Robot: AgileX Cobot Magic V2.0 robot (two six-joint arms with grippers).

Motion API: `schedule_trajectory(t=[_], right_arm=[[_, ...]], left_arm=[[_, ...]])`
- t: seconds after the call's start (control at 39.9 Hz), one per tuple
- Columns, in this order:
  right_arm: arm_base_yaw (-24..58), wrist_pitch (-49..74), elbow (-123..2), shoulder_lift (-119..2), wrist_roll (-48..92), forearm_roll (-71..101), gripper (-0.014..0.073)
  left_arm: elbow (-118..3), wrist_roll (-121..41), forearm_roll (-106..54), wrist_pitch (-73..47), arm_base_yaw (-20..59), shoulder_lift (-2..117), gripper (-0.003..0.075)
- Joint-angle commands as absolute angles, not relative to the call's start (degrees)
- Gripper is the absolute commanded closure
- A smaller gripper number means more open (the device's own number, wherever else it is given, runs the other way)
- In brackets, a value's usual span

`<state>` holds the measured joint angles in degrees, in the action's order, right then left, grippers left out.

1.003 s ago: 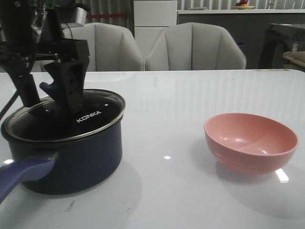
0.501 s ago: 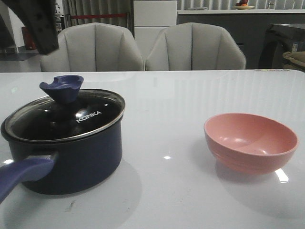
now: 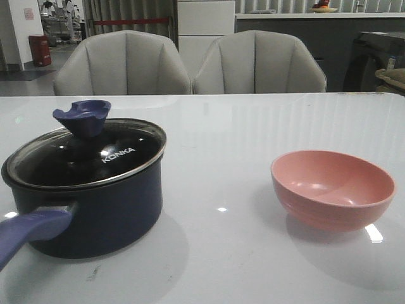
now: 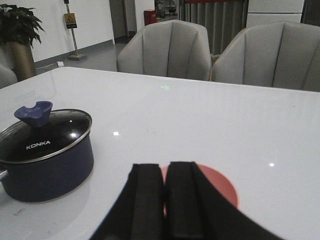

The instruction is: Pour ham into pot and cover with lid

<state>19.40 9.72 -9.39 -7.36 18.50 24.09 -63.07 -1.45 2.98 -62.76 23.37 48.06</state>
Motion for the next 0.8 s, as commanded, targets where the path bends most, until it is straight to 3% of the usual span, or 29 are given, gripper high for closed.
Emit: schedule_trajectory(t=[0.0, 0.33, 0.5, 0.78], right_arm=[[19.4, 5.8, -10.8, -7.8, 19.1, 24.6, 0.0435], [19.4, 5.9, -10.8, -7.8, 19.1, 24.6, 0.0435], [19.4, 5.9, -10.8, -7.8, 19.1, 24.6, 0.0435], [19.4, 5.9, -10.8, -7.8, 19.1, 24.6, 0.0435]], left_arm=[[-60.1, -0.7, 3.4, -53.7, 23.6, 41.0, 0.0344], [-43.3, -0.7, 3.6, -41.4, 23.6, 18.2, 0.0473], [-33.0, -0.7, 3.6, -30.2, 23.6, 6.2, 0.0608], [-27.7, -0.7, 3.6, -24.5, 23.6, 1.1, 0.0607]])
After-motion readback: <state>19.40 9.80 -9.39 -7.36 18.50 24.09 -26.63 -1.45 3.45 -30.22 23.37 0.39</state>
